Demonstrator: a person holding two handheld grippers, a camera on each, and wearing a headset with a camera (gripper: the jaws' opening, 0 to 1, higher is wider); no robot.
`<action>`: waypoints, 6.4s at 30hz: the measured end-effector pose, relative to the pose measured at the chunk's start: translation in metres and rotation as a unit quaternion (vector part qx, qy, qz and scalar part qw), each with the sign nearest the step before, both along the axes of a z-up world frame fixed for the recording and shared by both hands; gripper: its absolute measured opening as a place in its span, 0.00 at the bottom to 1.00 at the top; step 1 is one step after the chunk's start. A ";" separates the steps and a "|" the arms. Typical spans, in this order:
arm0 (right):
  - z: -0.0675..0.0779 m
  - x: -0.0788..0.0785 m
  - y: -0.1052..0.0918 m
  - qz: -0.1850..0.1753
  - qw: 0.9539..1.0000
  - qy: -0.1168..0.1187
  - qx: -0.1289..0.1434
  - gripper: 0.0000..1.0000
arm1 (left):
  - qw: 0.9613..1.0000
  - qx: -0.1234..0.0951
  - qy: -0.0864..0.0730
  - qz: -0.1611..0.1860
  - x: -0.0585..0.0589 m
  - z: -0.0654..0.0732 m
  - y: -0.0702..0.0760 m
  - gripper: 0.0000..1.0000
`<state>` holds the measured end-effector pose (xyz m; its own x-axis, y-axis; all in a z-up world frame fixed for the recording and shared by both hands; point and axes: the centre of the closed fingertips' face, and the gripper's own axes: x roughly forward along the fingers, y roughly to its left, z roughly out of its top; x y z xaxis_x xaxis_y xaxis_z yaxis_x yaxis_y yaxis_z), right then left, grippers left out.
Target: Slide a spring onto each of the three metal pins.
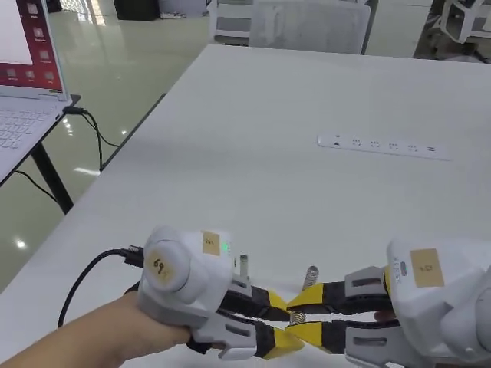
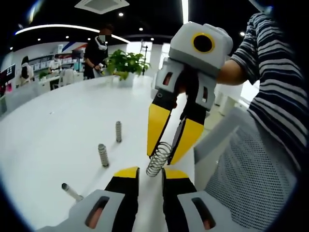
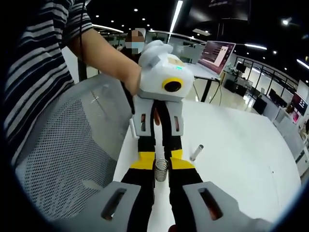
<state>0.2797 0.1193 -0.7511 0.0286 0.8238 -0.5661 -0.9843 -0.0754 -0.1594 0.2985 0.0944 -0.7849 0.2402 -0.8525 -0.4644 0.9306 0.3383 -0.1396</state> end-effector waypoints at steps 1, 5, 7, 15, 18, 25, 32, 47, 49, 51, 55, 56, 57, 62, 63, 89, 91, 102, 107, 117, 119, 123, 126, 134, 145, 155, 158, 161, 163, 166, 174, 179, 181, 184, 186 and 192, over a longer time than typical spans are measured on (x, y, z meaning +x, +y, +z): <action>0.000 0.001 0.000 -0.001 1.000 -0.002 0.000 0.07 | 1.000 0.000 0.001 0.002 0.000 0.000 0.002 0.11; 0.000 0.004 -0.001 -0.007 1.000 -0.004 0.003 0.07 | 1.000 0.002 0.004 0.015 0.000 0.000 0.010 0.14; 0.000 0.005 -0.002 -0.012 1.000 0.000 0.005 0.07 | 1.000 0.001 0.007 0.022 0.000 0.000 0.014 0.16; -0.005 0.007 0.000 -0.023 1.000 0.003 0.009 0.07 | 0.998 0.002 0.019 0.054 -0.002 -0.004 0.034 0.25; -0.007 0.008 0.000 -0.024 1.000 0.001 0.006 0.07 | 0.997 0.006 0.023 0.070 -0.001 -0.007 0.043 0.31; -0.010 0.014 0.000 -0.038 0.999 0.002 0.009 0.07 | 0.994 0.006 0.031 0.104 -0.001 -0.010 0.060 0.43; -0.012 0.015 0.004 -0.044 0.999 0.004 0.013 0.07 | 0.990 0.013 0.033 0.138 0.000 -0.016 0.085 0.62; -0.018 0.022 0.023 -0.052 0.999 -0.003 0.015 0.07 | 0.982 0.009 0.032 0.186 0.006 -0.012 0.107 0.98; -0.020 0.025 0.025 -0.054 0.998 -0.006 0.012 0.07 | 0.981 0.011 0.032 0.188 0.006 -0.013 0.109 0.98; -0.020 0.027 0.027 -0.056 0.998 -0.005 0.012 0.07 | 0.981 0.010 0.032 0.191 0.005 -0.014 0.110 0.98; -0.019 0.034 0.032 -0.064 0.998 -0.008 0.017 0.07 | 0.979 0.007 0.033 0.200 0.007 -0.013 0.114 0.98; -0.018 0.036 0.033 -0.066 0.998 -0.009 0.019 0.07 | 0.979 0.007 0.033 0.201 0.007 -0.013 0.114 0.98; -0.016 0.039 0.036 -0.071 0.997 -0.005 0.023 0.07 | 0.979 0.008 0.033 0.201 0.008 -0.013 0.114 0.98; -0.009 0.050 0.046 -0.081 0.996 -0.008 0.036 0.07 | 0.980 0.006 0.029 0.199 0.013 -0.006 0.113 0.98; -0.007 0.054 0.049 -0.086 0.995 -0.005 0.041 0.07 | 0.980 0.006 0.027 0.198 0.014 -0.005 0.113 0.98; 0.001 0.112 0.069 -0.211 0.964 0.108 0.117 0.07 | 0.981 0.008 0.026 0.191 0.017 -0.002 0.112 0.98; -0.001 0.109 0.071 -0.202 0.968 0.099 0.109 0.07 | 0.981 0.007 0.026 0.192 0.018 -0.001 0.112 0.98; -0.016 0.105 0.075 -0.188 0.975 0.086 0.084 0.07 | 0.981 0.010 0.027 0.192 0.018 -0.002 0.114 0.98; -0.028 0.101 0.078 -0.189 0.976 0.076 0.072 0.08 | 0.981 0.012 0.027 0.193 0.018 -0.002 0.114 0.98; -0.056 0.095 0.083 -0.174 0.983 0.054 0.034 0.08 | 0.980 0.013 0.030 0.194 0.015 -0.006 0.115 0.98; -0.061 0.094 0.083 -0.166 0.985 0.042 0.021 0.08 | 0.980 0.012 0.031 0.194 0.015 -0.006 0.114 0.98; -0.065 0.094 0.086 -0.165 0.985 0.035 0.027 0.08 | 0.981 0.012 0.031 0.192 0.015 -0.005 0.113 0.98; -0.065 0.094 0.085 -0.165 0.985 0.036 0.020 0.08 | 0.981 0.011 0.031 0.192 0.015 -0.005 0.112 0.98; -0.065 0.093 0.084 -0.163 0.986 0.041 0.018 0.09 | 0.981 0.010 0.032 0.189 0.016 -0.006 0.109 0.98; -0.054 0.095 0.078 -0.168 0.984 0.041 0.032 0.15 | 0.981 0.003 0.027 0.190 0.021 -0.003 0.102 0.97; -0.039 0.087 0.061 -0.167 0.983 0.051 0.049 0.26 | 0.982 0.003 0.022 0.187 0.025 -0.001 0.098 0.97; -0.034 0.084 0.054 -0.164 0.984 0.049 0.054 0.29 | 0.982 0.011 0.024 0.185 0.024 -0.005 0.099 0.96; -0.030 0.082 0.044 -0.167 0.983 0.046 0.060 0.33 | 0.982 0.010 0.024 0.186 0.025 -0.004 0.099 0.96; -0.029 0.083 0.038 -0.174 0.982 0.045 0.064 0.37 | 0.982 0.009 0.022 0.187 0.026 -0.003 0.099 0.96; -0.027 0.085 0.027 -0.188 0.978 0.046 0.072 0.44 | 0.982 0.008 0.018 0.189 0.030 -0.001 0.099 0.96; -0.024 0.081 0.004 -0.202 0.974 0.041 0.089 0.56 | 0.982 0.003 0.008 0.188 0.034 0.003 0.092 0.97; -0.022 0.074 -0.008 -0.201 0.975 0.034 0.093 0.64 | 0.982 0.000 0.005 0.188 0.034 0.004 0.089 0.97; -0.023 0.071 -0.013 -0.205 0.974 0.030 0.090 0.71 | 0.982 -0.002 0.002 0.188 0.034 0.005 0.088 0.97; -0.024 0.068 -0.023 -0.212 0.973 0.025 0.092 0.81 | 0.981 -0.006 -0.003 0.192 0.034 0.008 0.089 0.97; -0.024 0.068 -0.031 -0.222 0.970 0.027 0.095 0.85 | 0.981 -0.006 -0.005 0.193 0.034 0.008 0.090 0.97; -0.029 0.071 -0.055 -0.261 0.960 0.034 0.097 0.97 | 0.980 -0.009 -0.013 0.196 0.034 0.012 0.093 0.98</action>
